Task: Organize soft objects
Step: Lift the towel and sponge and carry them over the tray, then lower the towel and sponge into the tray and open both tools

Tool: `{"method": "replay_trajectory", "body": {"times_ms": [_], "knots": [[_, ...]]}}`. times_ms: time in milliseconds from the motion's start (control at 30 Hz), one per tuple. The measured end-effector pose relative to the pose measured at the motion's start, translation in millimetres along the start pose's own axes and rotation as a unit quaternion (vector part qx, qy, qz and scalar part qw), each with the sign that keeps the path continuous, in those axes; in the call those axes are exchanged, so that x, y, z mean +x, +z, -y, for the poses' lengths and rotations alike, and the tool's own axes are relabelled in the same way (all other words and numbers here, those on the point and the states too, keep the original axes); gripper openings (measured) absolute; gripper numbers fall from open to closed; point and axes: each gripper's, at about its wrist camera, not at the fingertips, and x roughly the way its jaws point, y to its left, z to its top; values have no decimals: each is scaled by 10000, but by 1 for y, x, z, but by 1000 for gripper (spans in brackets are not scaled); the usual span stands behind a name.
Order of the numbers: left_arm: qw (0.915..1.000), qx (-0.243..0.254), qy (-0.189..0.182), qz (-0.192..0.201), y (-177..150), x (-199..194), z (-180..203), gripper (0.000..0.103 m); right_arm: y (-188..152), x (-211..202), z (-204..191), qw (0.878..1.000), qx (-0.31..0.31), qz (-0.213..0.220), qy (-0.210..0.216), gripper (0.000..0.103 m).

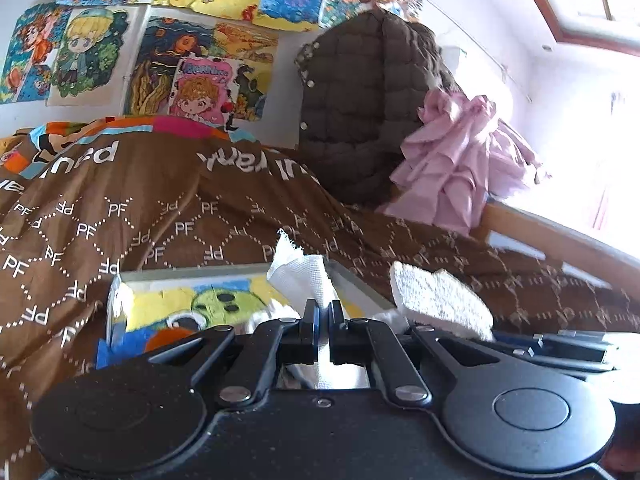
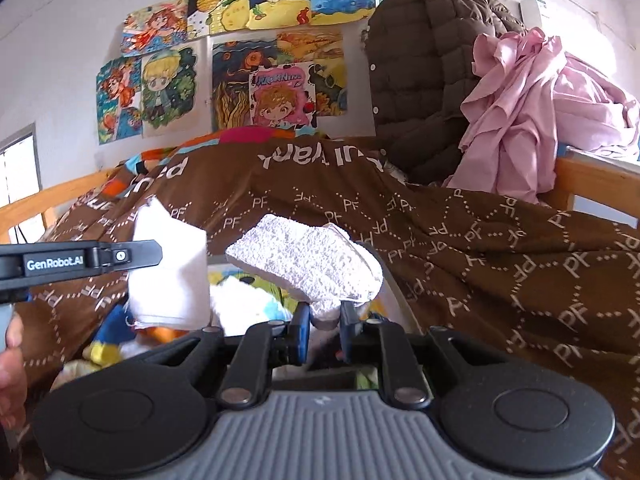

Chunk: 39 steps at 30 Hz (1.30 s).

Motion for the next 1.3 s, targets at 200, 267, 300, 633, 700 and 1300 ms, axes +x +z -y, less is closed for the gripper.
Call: {"method": "replay_trajectory", "body": {"times_ms": [200, 267, 300, 633, 700, 1300], "knots": [[9990, -418, 140, 7, 8, 22, -34, 4, -1, 31, -13, 9999, -13, -119, 35, 17], [9981, -586, 206, -53, 6, 27, -45, 4, -3, 40, -17, 9998, -50, -182, 31, 17], [9975, -661, 216, -83, 5, 30, -49, 4, -4, 42, -17, 9998, -47, -209, 12, 17], [9967, -512, 341, -522, -6, 55, -71, 5, -12, 66, -25, 9982, -117, -580, -79, 17], [9962, -548, 366, -564, -7, 58, -74, 5, -12, 69, -26, 9979, -117, -635, -102, 17], [9927, -567, 571, -898, -12, 75, -76, 11, -17, 81, -30, 9963, -288, -801, -122, 21]]}}
